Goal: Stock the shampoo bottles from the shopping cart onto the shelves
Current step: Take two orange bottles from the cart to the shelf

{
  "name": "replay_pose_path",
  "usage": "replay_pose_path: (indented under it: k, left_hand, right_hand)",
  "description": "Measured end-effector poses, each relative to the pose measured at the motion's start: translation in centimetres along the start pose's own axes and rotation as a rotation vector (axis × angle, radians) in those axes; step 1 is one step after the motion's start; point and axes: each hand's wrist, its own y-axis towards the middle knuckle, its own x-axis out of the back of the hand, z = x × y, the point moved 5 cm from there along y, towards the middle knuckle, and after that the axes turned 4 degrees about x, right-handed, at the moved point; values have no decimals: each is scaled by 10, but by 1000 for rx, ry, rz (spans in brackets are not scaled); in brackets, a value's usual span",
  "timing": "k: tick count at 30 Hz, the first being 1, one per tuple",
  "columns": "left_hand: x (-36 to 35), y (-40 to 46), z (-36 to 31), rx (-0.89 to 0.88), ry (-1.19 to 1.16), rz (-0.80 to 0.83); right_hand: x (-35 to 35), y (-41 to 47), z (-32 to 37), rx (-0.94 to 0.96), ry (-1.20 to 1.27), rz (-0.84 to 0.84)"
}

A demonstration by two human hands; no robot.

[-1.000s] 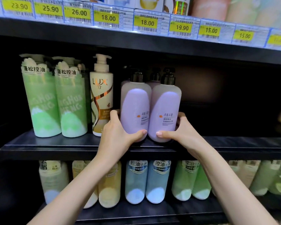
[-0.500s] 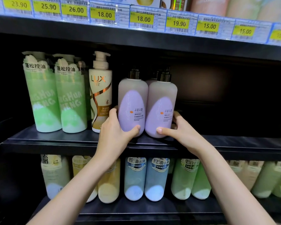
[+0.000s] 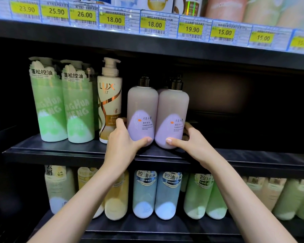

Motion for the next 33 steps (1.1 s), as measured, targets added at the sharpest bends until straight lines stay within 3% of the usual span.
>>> replay_pose_path:
  k: [11,25,29,33]
  left_hand:
    - [-1,0,0,-11,75,-27]
    - [1,-7,-4,10,122,53]
    - [24,-46,-3,-85,236,37]
    - [69,-114,32,-233,548,111]
  right_hand:
    - [-7,3,-1,4,-104,34]
    - [-7,-1,0,-14,-226,5]
    - [-12,-38,11,93,-611,-194]
    - [-82,-115,37,355,-591,-175]
